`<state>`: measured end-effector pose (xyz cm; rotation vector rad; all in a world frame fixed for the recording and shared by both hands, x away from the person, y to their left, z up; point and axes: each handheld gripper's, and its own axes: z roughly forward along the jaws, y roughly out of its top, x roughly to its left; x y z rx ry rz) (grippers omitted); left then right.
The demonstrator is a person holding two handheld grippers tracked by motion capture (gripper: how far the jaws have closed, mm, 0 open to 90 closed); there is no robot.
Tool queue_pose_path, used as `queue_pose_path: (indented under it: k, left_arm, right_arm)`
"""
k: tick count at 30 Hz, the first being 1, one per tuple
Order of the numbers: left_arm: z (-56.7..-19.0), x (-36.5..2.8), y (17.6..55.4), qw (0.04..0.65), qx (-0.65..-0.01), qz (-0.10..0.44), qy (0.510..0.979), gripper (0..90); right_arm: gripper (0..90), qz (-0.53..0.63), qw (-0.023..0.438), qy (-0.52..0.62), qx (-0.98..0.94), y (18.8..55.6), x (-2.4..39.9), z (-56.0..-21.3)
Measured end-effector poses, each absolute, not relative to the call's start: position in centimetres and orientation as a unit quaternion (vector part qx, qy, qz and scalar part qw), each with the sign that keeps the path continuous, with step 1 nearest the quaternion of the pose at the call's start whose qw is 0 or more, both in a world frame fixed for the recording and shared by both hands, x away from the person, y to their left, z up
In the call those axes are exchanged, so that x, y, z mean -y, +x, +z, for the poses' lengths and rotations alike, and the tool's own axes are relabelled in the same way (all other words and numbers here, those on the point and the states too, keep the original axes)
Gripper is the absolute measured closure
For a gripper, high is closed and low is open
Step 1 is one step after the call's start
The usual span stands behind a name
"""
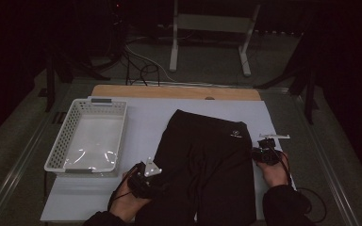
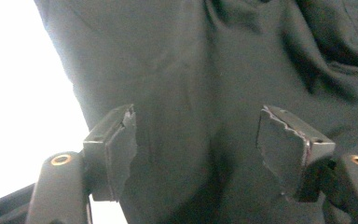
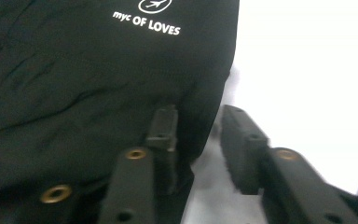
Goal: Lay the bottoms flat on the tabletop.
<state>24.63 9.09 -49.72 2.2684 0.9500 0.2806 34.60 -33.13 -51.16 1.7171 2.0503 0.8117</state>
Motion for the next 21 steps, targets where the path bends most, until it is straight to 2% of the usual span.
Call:
queue_pose_path:
  k: [4, 7, 13, 21]
  left_arm:
    - [-49.9, -9.1, 24.4, 0.328, -0.354, 0.091, 0.871, 36.5]
    - [-50.0, -8.4, 24.0, 0.34, -0.337, 0.07, 0.875, 39.7]
    - [-50.4, -5.7, 23.0, 0.342, -0.285, 0.046, 0.894, 40.9]
    - [-51.0, -3.1, 22.1, 0.34, -0.248, 0.01, 0.907, 45.8]
  right_arm:
    - [82.3, 0.281, 0.177, 0.603, -0.725, 35.1, 33.0, -51.2]
    - [88.1, 0.28, 0.18, 0.603, -0.725, 35.5, 33.0, -51.3]
    - [89.3, 0.267, 0.192, 0.602, -0.727, 36.2, 32.9, -51.2]
    - [89.7, 0.259, 0.21, 0.608, -0.72, 36.9, 33.4, -51.2]
